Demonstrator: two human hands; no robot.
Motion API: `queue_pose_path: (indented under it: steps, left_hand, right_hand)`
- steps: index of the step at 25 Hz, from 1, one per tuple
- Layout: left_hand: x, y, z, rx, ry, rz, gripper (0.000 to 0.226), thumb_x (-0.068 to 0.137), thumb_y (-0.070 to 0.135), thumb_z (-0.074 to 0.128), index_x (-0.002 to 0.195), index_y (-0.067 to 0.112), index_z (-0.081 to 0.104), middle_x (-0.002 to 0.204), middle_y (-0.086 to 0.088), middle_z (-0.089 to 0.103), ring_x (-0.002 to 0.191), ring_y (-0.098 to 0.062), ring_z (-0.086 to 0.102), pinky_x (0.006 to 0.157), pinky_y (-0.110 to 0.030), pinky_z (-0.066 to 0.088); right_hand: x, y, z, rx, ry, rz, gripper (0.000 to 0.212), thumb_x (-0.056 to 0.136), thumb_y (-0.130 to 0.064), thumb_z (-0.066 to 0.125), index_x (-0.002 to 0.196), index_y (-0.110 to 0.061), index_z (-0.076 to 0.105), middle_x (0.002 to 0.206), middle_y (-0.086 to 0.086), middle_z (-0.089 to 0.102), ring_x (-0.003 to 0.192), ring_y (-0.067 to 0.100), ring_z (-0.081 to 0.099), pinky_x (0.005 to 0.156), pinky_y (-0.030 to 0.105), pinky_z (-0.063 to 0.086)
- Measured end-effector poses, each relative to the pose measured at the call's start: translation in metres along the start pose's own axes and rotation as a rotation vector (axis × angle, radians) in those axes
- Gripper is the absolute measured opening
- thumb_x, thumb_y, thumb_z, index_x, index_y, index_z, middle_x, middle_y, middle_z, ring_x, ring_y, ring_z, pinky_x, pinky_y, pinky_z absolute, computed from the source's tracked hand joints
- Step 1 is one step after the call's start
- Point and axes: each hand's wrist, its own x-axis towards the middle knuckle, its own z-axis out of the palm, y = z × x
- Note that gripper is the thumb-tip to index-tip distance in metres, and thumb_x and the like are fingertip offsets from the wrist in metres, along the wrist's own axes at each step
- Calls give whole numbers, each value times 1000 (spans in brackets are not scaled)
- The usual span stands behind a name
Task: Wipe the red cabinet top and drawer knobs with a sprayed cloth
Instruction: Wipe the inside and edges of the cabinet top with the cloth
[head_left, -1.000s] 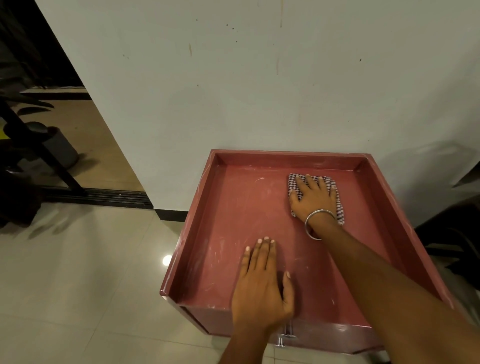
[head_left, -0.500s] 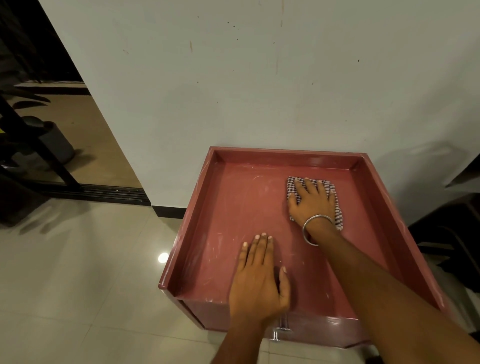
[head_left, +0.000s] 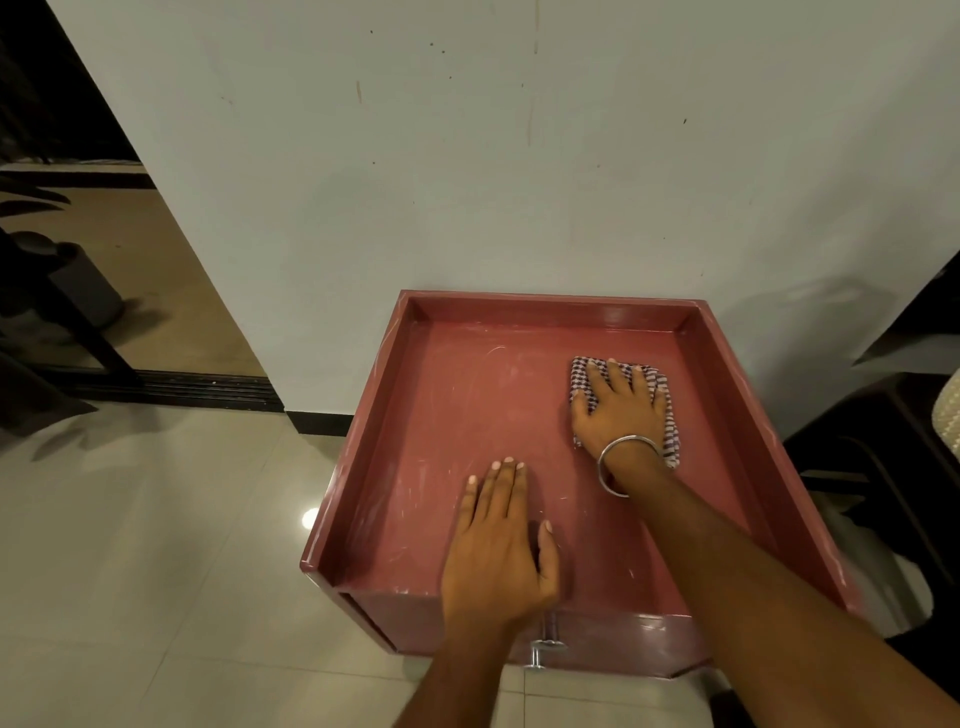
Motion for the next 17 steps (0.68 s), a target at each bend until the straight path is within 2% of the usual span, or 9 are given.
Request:
queue_pose_path:
  steps: [3,7,12,15,17]
  left_hand:
    - [0,-1,0,10,-1,3,64,89,39,36,145,6,39,152,-7,39,143,-17,29,117,-37,15]
    - [0,0,-1,12,-3,2,64,90,40,35,146,7,37,152,-6,37,144,-16,28,118,-36,13]
    - [-1,0,-1,10,-4,-9,65,91,41,34,147,8,36,153,-5,36,144,-15,26,118,-35,11]
    - [0,2,-1,12,0,-2,65,90,40,35,145,7,37,152,-5,38,144,-16,28,117,-35,12]
    - [-1,1,-1,15,-2,-3,65,89,40,35,145,6,39,152,-6,38,144,-17,29,117,-36,12]
  right_hand:
    - [-14,-19,5,3,13,-56,57,91,-48,29,146,-34,27,157,-6,21,147,25,11,118,52,6]
    - [-14,-10,0,2,-7,-101,57,92,-48,28,147,-34,24,158,-6,20,147,22,10,119,49,7]
    - [-8,25,-8,-17,5,-5,57,93,-46,27,147,-30,24,158,-4,20,147,23,11,119,49,9]
    - [-13,9,-5,-24,10,25,58,92,-46,26,148,-29,22,159,-3,17,147,25,10,119,50,6]
    - [-21,-13,1,-4,-3,-18,58,92,-46,26,148,-30,21,159,-4,16,147,25,9,119,50,5]
